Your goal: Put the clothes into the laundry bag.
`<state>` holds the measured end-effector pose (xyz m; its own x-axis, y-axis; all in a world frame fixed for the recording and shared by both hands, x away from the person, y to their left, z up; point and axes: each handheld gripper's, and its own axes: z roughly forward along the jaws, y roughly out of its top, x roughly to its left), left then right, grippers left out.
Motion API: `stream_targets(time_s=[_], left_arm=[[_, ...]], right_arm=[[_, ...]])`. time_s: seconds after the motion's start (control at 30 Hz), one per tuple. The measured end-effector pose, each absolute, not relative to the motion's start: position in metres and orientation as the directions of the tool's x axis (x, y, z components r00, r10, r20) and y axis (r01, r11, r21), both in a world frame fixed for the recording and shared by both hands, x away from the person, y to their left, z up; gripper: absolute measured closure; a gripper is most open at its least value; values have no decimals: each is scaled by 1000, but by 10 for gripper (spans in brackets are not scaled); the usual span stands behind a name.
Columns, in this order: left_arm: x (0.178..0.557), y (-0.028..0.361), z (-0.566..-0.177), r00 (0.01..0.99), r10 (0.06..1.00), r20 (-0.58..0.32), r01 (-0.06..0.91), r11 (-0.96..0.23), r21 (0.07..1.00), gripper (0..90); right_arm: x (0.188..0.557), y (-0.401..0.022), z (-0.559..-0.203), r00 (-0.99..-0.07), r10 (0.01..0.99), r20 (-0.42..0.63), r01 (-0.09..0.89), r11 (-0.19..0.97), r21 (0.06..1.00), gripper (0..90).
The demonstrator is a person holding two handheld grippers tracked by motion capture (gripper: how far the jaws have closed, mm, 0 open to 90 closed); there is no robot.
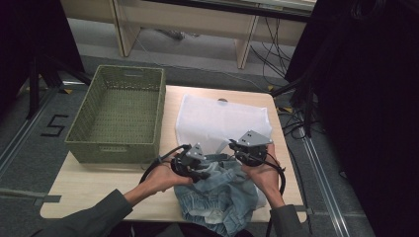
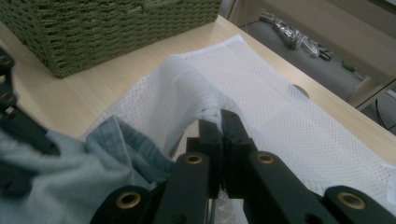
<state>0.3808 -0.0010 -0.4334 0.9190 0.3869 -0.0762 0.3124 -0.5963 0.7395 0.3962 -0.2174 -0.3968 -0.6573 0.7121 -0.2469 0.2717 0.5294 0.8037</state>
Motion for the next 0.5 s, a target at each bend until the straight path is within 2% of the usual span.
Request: stream_targets(time_s=[0.1, 0.17, 0.2, 0.3, 0.37, 0.43, 0.5], left_arm=[[370, -17, -429, 941, 327, -84, 277, -604, 747, 732], [369, -27, -432, 947, 311, -84, 269, -618, 739, 733], [370, -30, -436, 946, 315, -76, 268, -627, 731, 733], [381, -40, -456, 944, 328, 26, 222, -695, 684, 733], [388, -41, -468, 923, 382, -34, 300, -664, 684, 723], [389, -39, -468, 915, 396, -78, 336, -642, 689, 673], [387, -35, -458, 921, 379, -87, 322, -619, 717, 560]], right_arm=[[395, -216, -394, -656, 704, -270, 244, 537, 807, 894], [394, -214, -393, -664, 709, -239, 259, 518, 815, 894], [394, -213, -392, -660, 706, -256, 240, 521, 819, 894], [392, -211, -391, -665, 700, -262, 229, 525, 820, 894], [392, -210, -392, -674, 690, -262, 231, 534, 813, 894], [391, -209, -394, -676, 688, -263, 236, 540, 808, 894], [392, -209, -396, -680, 685, -262, 237, 543, 805, 894]])
